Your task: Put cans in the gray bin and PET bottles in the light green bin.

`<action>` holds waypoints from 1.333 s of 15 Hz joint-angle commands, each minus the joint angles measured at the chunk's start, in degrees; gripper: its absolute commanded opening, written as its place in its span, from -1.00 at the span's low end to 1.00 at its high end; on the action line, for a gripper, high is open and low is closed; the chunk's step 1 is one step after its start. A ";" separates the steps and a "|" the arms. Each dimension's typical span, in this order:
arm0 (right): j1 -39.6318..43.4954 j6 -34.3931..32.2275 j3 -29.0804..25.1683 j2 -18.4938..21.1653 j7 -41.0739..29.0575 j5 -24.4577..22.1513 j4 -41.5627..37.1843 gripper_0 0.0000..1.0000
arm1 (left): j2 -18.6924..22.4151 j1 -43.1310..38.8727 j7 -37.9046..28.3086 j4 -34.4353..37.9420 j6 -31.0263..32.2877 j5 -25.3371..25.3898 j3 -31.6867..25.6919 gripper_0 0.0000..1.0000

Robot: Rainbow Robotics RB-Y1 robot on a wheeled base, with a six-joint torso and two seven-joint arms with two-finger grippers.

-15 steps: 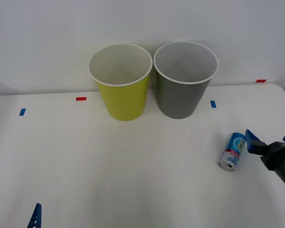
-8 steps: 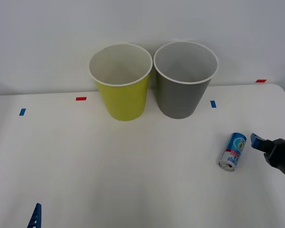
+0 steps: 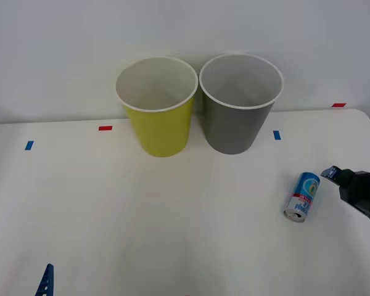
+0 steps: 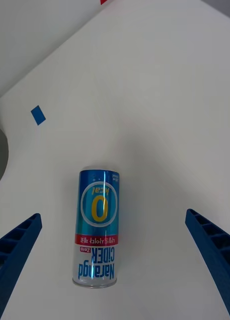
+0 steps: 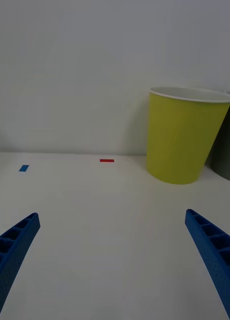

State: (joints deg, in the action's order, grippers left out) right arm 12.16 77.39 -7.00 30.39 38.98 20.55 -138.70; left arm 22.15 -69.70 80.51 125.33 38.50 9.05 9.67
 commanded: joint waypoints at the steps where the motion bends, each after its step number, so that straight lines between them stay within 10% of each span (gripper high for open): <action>1: -2.76 1.36 1.03 5.21 -0.57 5.82 4.67 1.00 | 0.00 0.00 0.00 0.00 0.00 0.00 0.00 1.00; 20: -27.98 11.11 12.63 17.78 -8.92 26.38 32.00 1.00 | 0.00 0.00 0.00 0.00 0.00 0.00 0.00 1.00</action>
State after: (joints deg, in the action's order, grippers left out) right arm -15.08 87.96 5.46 47.73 29.98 45.79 -107.50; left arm 22.15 -69.70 80.51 125.33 38.50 9.05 9.67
